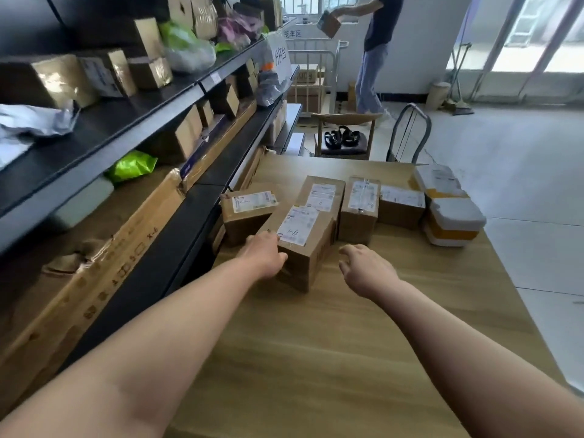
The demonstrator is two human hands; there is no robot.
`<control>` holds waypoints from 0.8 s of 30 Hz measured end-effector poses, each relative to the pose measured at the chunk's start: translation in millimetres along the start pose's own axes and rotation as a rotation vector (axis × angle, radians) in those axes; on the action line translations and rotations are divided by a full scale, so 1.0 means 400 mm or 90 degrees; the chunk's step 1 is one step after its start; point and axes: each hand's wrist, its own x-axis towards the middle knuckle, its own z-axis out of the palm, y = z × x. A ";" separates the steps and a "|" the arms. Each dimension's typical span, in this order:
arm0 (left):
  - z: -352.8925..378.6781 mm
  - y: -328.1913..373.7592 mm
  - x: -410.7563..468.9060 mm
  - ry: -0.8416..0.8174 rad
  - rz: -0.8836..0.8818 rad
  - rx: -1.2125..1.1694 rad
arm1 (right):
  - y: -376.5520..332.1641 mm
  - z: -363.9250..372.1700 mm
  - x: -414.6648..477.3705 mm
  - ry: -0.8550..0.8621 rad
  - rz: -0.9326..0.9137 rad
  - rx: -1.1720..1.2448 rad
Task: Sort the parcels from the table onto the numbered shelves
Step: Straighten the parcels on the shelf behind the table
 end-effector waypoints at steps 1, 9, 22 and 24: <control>-0.003 -0.009 0.036 0.003 -0.001 -0.006 | -0.014 0.006 0.026 -0.005 0.004 0.005; 0.021 -0.072 0.274 -0.065 0.006 -0.082 | -0.111 0.080 0.219 -0.008 0.038 0.100; 0.073 -0.110 0.290 -0.122 0.012 -0.122 | -0.124 0.148 0.266 -0.048 0.142 0.214; 0.079 -0.111 0.265 -0.117 -0.010 -0.158 | -0.113 0.142 0.261 -0.046 0.121 0.213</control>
